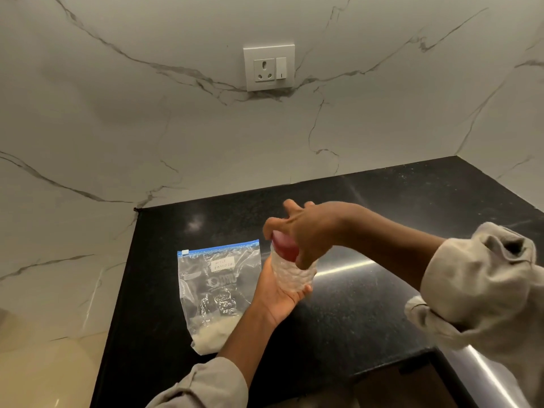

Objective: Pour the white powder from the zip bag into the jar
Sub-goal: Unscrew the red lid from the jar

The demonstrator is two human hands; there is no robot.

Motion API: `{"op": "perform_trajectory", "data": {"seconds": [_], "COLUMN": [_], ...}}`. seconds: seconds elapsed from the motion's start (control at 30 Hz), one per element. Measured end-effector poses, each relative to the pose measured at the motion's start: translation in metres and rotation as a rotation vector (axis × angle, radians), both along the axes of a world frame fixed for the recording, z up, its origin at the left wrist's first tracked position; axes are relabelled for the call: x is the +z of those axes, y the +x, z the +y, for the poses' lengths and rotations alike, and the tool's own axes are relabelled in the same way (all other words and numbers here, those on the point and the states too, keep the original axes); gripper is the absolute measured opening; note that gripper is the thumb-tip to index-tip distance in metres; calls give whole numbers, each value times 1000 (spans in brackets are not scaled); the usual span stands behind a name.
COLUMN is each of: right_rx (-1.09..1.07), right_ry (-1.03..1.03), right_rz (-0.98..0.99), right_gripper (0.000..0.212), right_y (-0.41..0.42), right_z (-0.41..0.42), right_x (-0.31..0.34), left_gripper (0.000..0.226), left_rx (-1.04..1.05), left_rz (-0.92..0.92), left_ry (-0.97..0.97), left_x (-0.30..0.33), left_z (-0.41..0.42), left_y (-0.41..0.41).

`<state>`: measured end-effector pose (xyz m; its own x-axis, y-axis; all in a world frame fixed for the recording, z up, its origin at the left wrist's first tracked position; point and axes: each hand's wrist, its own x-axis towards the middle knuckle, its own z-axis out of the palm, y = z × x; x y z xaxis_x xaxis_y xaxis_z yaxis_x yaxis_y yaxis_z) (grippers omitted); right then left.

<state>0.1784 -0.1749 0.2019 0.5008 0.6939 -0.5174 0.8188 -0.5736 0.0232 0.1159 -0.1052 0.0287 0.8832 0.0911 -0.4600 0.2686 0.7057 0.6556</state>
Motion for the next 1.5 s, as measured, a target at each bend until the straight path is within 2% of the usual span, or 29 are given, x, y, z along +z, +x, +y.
{"op": "perform_trajectory", "data": {"seconds": [0.07, 0.13, 0.23, 0.3, 0.4, 0.5, 0.6, 0.67, 0.73, 0.8, 0.9, 0.97, 1.03, 1.13, 1.33, 1.5], "right_rx": [-93, -178, -70, 2, -104, -89, -16, -101, -168, -120, -23, -103, -153, -52, -3, 142], "right_ry": [6, 57, 66, 58, 105, 121, 62, 64, 109, 110, 69, 72, 114, 116, 51, 137], "right_rz": [25, -2, -56, -33, -3, -50, -18, 10, 0, -16, -16, 5, 18, -1, 38, 34], "right_gripper": [99, 97, 85, 89, 95, 85, 100, 106, 96, 83, 96, 106, 98, 83, 88, 87], "right_y": [0, -2, -2, -1, -2, -3, -1, -2, -3, -2, -1, -2, -4, -3, 0, 4], "right_z": [3, 3, 0, -4, -4, -2, -5, -5, -4, -3, -5, -5, -5, -5, -5, -15], "right_x": [0, -3, -7, -6, -5, -6, -1, 2, 4, 1, 1, 2, 1, -1, -2, -11], "left_gripper": [57, 53, 52, 53, 53, 54, 51, 46, 47, 50, 47, 49, 54, 56, 59, 66], "left_rx": [11, 12, 4, 9, 5, -20, 3, 20, 22, 18, 21, 12, 3, -6, -11, -8], "left_rz": [1, 23, 26, 18, 12, 8, 12, 11, 18, 19, 11, 12, 11, 23, 55, 37], "left_ry": [1, 16, 55, 65, 35, 25, 40, 27, 0, 4, 33, 1, -51, -60, 7, -5], "left_x": [2, 4, 5, 4, 7, 7, 6, 6, 4, 2, 3, 4, 1, -2, -2, -8], "left_z": [0, 0, 1, 2, 2, 4, 4, 4, 4, 5, 6, 6, 7, 8, 6, 4], "left_y": [0, -1, 0, 1, 1, 1, 3, 2, 1, 1, 1, -1, -2, -2, 1, -3]}}
